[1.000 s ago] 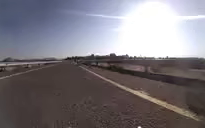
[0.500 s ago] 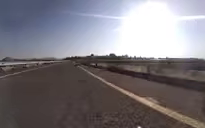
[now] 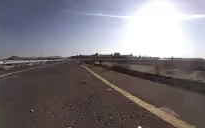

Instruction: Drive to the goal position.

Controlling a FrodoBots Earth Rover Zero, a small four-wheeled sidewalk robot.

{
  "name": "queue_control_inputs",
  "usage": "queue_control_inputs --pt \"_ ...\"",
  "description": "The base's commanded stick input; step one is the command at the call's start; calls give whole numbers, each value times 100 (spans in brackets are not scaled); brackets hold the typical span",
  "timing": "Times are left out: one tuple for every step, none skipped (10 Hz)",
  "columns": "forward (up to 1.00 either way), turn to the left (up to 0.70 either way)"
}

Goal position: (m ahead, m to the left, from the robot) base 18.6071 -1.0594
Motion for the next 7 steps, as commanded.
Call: queue_control_inputs --pt "70 0" --pt "70 0" --pt "70 0" --pt "70 0" --pt "70 0" --pt "70 0" --pt "70 0"
